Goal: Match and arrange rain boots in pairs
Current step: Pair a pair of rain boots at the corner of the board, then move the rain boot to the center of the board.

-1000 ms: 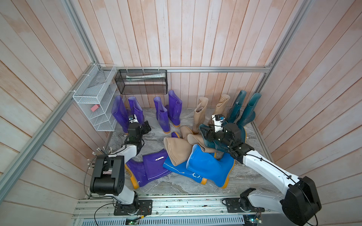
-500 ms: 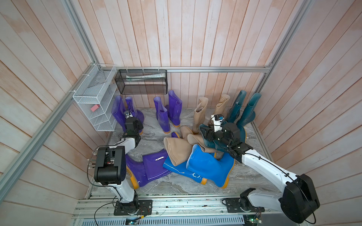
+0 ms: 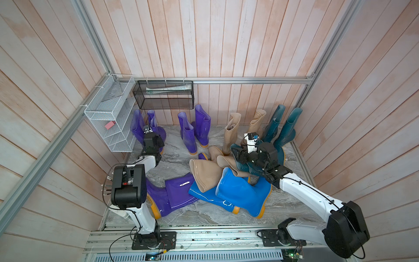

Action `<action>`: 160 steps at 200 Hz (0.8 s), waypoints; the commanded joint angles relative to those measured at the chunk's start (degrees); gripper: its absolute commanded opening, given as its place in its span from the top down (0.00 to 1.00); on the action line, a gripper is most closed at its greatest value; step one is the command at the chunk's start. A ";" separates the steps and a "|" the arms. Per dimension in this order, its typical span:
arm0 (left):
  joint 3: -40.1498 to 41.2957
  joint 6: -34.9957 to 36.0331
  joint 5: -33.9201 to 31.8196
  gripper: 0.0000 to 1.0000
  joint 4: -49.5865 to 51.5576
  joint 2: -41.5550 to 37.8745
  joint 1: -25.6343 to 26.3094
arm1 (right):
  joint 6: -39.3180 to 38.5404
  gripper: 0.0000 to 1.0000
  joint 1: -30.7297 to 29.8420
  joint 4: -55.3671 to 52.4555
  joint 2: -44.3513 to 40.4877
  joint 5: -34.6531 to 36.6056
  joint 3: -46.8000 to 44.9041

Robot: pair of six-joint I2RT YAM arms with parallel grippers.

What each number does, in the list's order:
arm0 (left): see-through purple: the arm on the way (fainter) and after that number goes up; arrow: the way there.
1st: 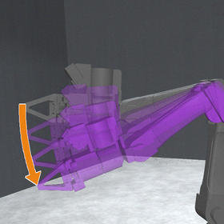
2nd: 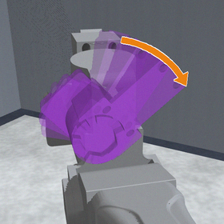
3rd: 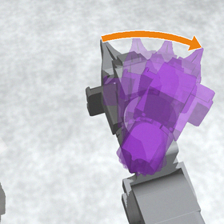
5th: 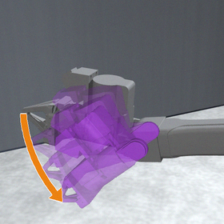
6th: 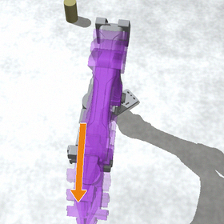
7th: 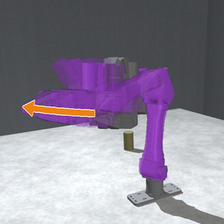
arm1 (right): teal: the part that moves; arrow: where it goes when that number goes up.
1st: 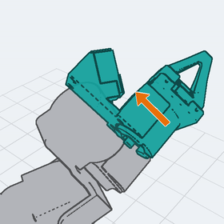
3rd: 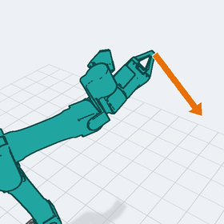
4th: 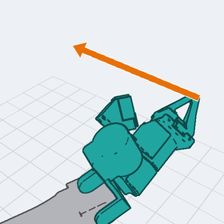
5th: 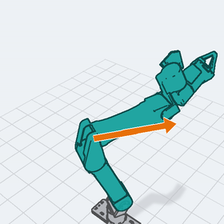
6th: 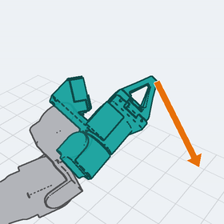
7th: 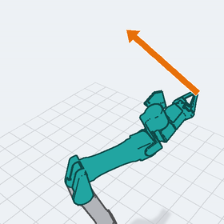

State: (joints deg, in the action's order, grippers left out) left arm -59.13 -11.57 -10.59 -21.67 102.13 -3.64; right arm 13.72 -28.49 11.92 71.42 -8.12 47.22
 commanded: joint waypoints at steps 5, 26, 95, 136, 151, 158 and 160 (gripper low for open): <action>2.89 -4.10 4.77 0.25 1.64 -5.98 0.77 | 0.51 0.33 0.19 -0.71 -1.87 -1.40 2.17; 5.25 -4.87 6.07 0.14 4.22 -12.73 3.80 | 0.71 0.33 -0.13 -1.15 -2.50 -1.97 2.61; 5.19 -7.82 8.06 0.05 12.16 -23.57 20.52 | 1.12 0.33 -1.04 -1.20 -3.19 -1.87 4.00; -0.55 -9.96 11.73 0.00 7.87 -13.24 21.65 | 1.38 0.33 -1.10 0.04 -1.30 -2.28 5.51; -3.45 -9.59 10.02 0.00 7.04 -8.59 21.63 | 1.44 0.33 -1.12 0.12 -0.79 -2.32 5.72; -4.88 -9.08 10.20 0.00 6.43 -6.52 21.65 | 1.44 0.33 -1.08 0.16 -0.67 -2.43 5.70; -5.36 -8.97 10.16 0.00 6.39 -6.05 21.65 | 1.46 0.33 -1.09 0.20 -0.62 -2.38 5.73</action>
State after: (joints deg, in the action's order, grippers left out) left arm -59.70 -20.64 -0.45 -13.61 91.18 18.11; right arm 14.76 -29.21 11.88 69.76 -9.56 51.48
